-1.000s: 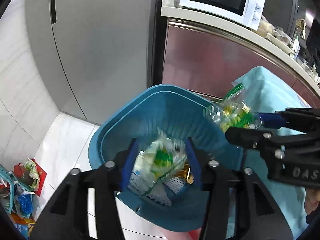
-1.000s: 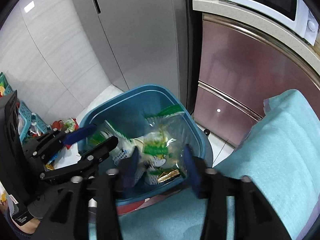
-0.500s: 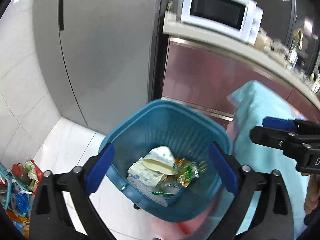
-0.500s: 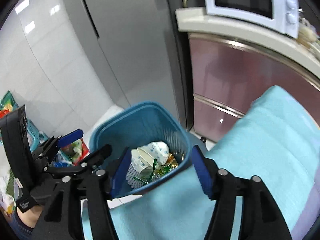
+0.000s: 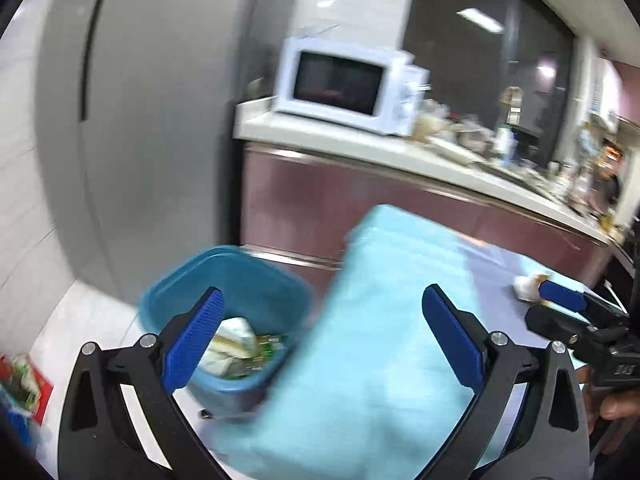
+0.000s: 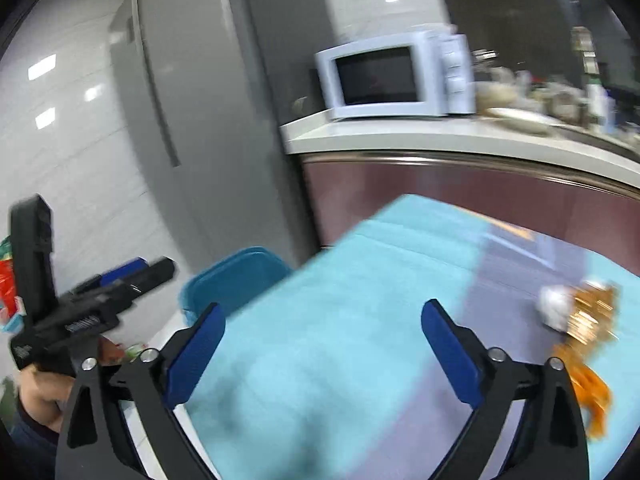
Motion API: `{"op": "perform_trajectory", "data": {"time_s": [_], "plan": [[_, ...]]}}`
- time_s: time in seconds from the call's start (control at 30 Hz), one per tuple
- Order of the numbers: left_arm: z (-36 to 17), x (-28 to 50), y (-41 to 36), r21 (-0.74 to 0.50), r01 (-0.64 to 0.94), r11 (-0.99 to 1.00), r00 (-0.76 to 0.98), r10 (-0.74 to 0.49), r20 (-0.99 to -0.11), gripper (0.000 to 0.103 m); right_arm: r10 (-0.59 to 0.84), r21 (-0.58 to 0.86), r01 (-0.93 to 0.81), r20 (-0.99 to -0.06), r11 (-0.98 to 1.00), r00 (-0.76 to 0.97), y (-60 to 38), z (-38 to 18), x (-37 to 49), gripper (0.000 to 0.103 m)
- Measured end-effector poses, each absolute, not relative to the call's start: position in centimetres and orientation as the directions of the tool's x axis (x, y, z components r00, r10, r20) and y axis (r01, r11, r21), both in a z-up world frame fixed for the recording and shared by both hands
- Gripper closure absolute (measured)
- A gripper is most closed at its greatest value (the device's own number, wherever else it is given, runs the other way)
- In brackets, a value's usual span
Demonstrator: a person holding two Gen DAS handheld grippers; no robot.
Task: Collect trash
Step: 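Return both tools to the table toward the gold wrapper and orange peel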
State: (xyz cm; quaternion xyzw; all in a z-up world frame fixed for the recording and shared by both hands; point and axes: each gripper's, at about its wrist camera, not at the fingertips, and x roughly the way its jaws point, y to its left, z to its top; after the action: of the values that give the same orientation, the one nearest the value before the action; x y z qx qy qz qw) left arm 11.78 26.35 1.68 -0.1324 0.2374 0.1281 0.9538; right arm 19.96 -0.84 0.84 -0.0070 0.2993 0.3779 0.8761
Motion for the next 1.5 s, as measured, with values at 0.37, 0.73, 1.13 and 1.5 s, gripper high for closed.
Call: {"op": "perform_trajectory", "data": {"time_s": [0.37, 0.73, 1.13, 1.5], "plan": [[2.1, 11.8, 12.4, -0.146, -0.055, 0.988, 0.89, -0.017, -0.456, 0.006, 0.424, 0.151, -0.406, -0.494, 0.901, 0.759, -16.5, -1.4, 14.7, 0.007], [2.2, 17.7, 3.2, -0.14, 0.133, 0.981, 0.857, -0.185, -0.481, 0.006, 0.317, 0.135, -0.291, -0.528, 0.947, 0.788, -22.3, -2.5, 17.7, 0.007], [-0.3, 30.4, -1.9, -0.171, 0.22, 0.96, 0.759, -0.278, -0.588, 0.006, 0.316, 0.133, -0.294, -0.568, 0.947, 0.76, -23.3, -3.8, 21.8, 0.007], [-5.1, 38.2, -4.6, -0.297, 0.242, 0.924, 0.621, -0.382, -0.684, 0.023, 0.298, 0.142, -0.267, -0.589, 0.953, 0.751, -24.4, -4.4, 25.1, 0.007]]}}
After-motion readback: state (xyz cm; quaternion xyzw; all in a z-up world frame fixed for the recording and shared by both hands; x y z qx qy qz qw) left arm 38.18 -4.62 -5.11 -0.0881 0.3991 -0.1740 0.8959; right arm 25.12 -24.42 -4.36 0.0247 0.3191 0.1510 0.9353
